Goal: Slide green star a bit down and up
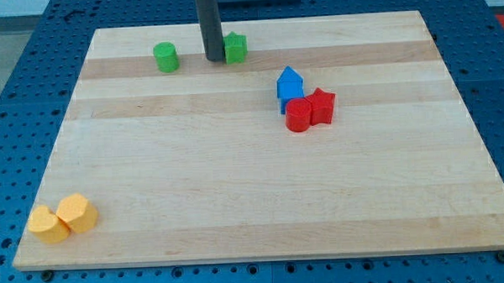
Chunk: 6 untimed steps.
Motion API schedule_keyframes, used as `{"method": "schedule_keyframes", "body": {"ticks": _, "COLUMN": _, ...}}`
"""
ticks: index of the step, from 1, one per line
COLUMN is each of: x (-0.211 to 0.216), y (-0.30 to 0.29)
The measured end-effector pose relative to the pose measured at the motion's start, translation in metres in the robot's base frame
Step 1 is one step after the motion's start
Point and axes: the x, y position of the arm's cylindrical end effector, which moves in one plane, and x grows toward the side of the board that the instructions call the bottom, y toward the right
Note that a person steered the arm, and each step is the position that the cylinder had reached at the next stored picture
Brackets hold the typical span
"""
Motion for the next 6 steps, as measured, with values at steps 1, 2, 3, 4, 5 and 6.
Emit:
{"method": "schedule_keyframes", "body": {"ticks": 1, "x": -0.011, "y": 0.020}}
{"method": "schedule_keyframes", "body": {"ticks": 2, "x": -0.020, "y": 0.037}}
{"method": "schedule_keyframes", "body": {"ticks": 3, "x": -0.033, "y": 0.020}}
{"method": "schedule_keyframes", "body": {"ticks": 4, "x": -0.051, "y": -0.006}}
{"method": "schedule_keyframes", "body": {"ticks": 5, "x": -0.081, "y": 0.026}}
{"method": "schedule_keyframes", "body": {"ticks": 6, "x": -0.080, "y": 0.069}}
